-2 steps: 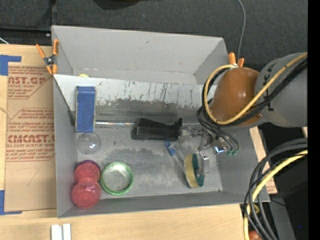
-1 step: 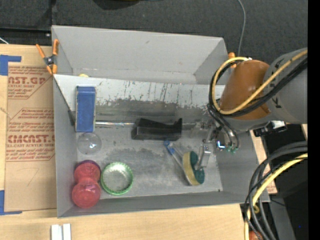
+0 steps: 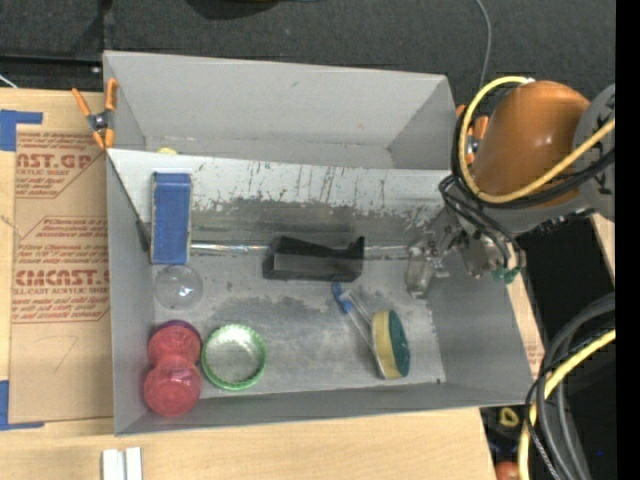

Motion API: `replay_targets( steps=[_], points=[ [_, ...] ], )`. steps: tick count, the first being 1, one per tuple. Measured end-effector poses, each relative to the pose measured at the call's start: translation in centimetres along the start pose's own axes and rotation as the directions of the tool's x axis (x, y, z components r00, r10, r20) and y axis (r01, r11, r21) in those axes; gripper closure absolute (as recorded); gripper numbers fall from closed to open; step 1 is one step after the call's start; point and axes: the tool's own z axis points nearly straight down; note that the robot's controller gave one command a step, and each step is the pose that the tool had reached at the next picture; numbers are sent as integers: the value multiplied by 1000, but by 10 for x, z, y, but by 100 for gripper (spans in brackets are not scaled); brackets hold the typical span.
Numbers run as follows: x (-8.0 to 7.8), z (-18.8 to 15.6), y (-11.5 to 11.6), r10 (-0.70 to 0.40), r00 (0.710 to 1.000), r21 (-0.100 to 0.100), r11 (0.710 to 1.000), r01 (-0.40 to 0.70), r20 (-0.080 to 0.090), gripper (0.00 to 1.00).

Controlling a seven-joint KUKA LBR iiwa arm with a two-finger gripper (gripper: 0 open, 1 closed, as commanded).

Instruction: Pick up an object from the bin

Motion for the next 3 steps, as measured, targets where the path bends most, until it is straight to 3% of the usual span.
replay_targets(
  steps=[1, 2, 3],
  points=[
    [0, 0, 0, 0, 1000, 0, 1000, 0, 0, 100],
    [-12, 15, 11, 4, 1000, 4, 1000, -4, 8, 100],
    [24, 104, -11, -1, 1000, 3, 1000, 1, 3, 100]
  ],
)
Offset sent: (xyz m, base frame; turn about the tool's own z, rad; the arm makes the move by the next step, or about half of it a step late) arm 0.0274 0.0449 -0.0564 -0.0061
